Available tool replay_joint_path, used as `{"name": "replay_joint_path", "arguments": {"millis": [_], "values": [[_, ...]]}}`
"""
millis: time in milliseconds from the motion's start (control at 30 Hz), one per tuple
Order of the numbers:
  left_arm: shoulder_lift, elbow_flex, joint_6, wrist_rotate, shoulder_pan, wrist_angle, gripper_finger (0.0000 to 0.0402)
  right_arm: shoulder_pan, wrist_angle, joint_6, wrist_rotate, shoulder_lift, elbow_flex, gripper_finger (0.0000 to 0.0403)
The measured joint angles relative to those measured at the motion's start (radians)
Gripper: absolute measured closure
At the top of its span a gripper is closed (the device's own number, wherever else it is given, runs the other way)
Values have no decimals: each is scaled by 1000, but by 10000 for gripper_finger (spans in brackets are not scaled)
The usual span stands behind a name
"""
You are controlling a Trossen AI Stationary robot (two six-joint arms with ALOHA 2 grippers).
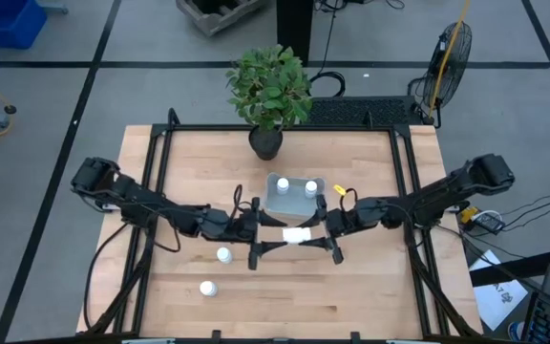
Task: Pick and place pill bottles into a basket
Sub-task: Put the white medicine bottle into the gray bin
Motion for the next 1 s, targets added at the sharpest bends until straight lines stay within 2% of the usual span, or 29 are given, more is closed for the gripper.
{"name": "replay_joint_path", "arguments": {"millis": [167, 333, 533, 700, 800, 1000], "values": [[-110, 0, -13, -32, 8, -187, 139, -9, -130, 19, 43, -71, 9, 240], [-186, 0, 2, -83, 2, -335, 131, -55, -504, 26, 126, -103, 142, 240], [-196, 0, 11, -114, 1, -380, 130, -156, -934, 28, 123, -75, 377, 240], [-200, 0, 61, -108, -3, -458, 130, -273, -1268, 41, 113, 22, 572, 240], [-209, 0, 64, -107, -9, -471, 130, -349, -1388, 36, 0, 117, 672, 240], [-209, 0, 65, -105, -14, -473, 130, -430, -1551, -68, -41, 321, 811, 240]]}}
